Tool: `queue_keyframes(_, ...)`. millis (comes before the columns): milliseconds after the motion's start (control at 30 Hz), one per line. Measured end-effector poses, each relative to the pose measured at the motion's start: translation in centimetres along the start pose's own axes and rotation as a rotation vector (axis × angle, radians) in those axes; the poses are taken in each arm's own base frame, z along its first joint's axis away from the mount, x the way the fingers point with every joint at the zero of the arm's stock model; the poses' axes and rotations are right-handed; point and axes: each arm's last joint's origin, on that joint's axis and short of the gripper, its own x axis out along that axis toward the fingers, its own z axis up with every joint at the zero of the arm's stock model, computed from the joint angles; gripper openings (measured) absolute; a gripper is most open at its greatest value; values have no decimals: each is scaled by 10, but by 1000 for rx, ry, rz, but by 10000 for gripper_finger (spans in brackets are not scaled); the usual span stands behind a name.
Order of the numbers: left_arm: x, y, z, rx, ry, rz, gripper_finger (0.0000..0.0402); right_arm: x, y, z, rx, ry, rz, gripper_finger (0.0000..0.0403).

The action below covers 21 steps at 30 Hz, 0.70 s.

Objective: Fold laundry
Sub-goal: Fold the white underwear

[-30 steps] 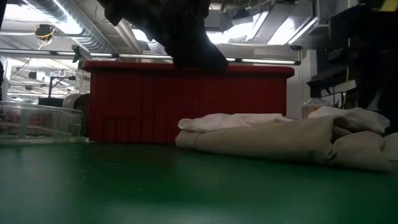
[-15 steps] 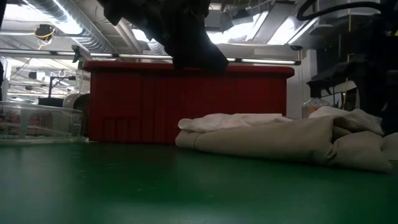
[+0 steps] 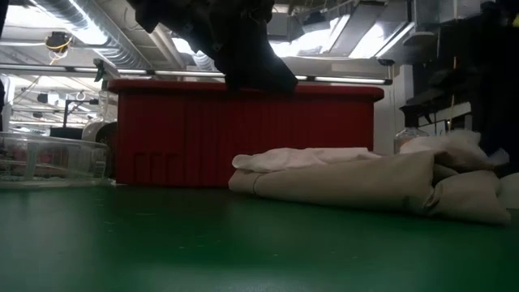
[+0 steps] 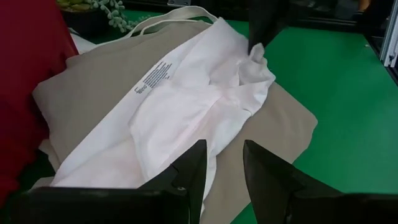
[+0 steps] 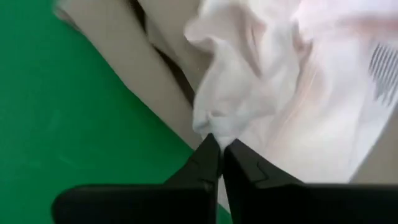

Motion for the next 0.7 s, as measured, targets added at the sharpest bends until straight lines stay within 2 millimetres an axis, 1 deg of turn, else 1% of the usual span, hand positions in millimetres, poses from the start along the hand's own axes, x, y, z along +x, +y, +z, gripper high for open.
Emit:
queue_keyframes(100, 0, 0, 0, 0, 1, 1, 101, -11, -1, 10, -50, -38, -4, 24)
queue_keyframes(233, 0, 0, 0, 0, 0, 0, 101, -20, -10, 26, -88, -112, -72, 6)
queue_keyframes(333, 0, 0, 0, 0, 0, 1, 101, -18, -22, 37, -122, -178, -144, 8)
queue_keyframes(433, 0, 0, 0, 0, -1, 1, 101, -14, -36, 51, -143, -251, -164, 12)
queue_keyframes(600, 0, 0, 0, 0, -2, 1, 101, -5, -60, 71, -173, -340, -134, 3)
queue_keyframes(700, 0, 0, 0, -1, -5, 0, 101, 8, -72, 77, -186, -336, -94, 7)
